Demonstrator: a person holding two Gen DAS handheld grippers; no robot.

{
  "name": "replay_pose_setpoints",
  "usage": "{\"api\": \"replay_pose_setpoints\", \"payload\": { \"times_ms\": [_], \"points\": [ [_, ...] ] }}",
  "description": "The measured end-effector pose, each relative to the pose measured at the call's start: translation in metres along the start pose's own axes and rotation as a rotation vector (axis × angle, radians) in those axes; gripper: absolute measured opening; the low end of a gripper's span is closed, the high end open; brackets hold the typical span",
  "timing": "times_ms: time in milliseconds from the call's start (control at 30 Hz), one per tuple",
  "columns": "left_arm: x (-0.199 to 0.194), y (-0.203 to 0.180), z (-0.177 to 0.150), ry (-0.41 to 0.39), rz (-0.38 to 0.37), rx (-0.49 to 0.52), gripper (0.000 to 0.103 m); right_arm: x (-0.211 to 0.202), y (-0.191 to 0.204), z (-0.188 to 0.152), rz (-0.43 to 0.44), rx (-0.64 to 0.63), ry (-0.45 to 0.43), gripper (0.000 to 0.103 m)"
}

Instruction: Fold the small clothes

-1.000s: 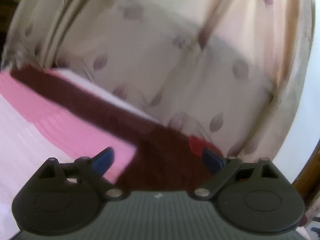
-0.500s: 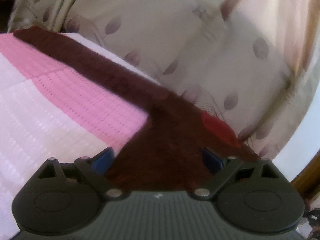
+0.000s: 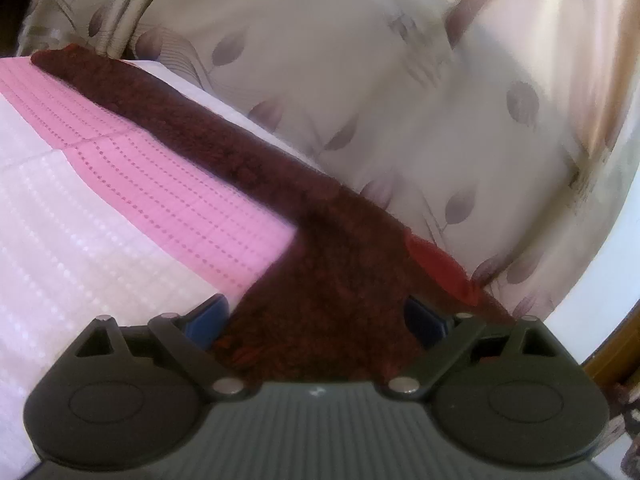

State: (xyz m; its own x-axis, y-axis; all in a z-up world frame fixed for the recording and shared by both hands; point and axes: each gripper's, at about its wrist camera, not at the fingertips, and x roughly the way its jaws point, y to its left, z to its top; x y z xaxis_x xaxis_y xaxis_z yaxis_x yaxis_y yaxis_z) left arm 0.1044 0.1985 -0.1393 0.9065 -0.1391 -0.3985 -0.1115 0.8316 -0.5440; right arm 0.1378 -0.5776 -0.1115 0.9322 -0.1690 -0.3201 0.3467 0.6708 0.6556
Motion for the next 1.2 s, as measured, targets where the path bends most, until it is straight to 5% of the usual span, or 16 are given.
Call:
{"api": "replay_pose_setpoints", "payload": {
  "times_ms": [267,633,1200],
  "points": [
    [-0.002,0.005,0.000,-0.008,-0.026,-0.035,0.096,0.010,0.129,-0.011,0.220,-0.072,0.057,0.015],
    [-0.004,0.010,0.001,-0.017,-0.052,-0.060,0.096,0.042,0.303,-0.141,0.508,-0.164,0.289,0.015],
    [-0.007,0.015,-0.001,-0.042,-0.097,-0.092,0.097,0.071,0.379,-0.299,0.576,-0.231,0.514,0.015]
  ]
}}
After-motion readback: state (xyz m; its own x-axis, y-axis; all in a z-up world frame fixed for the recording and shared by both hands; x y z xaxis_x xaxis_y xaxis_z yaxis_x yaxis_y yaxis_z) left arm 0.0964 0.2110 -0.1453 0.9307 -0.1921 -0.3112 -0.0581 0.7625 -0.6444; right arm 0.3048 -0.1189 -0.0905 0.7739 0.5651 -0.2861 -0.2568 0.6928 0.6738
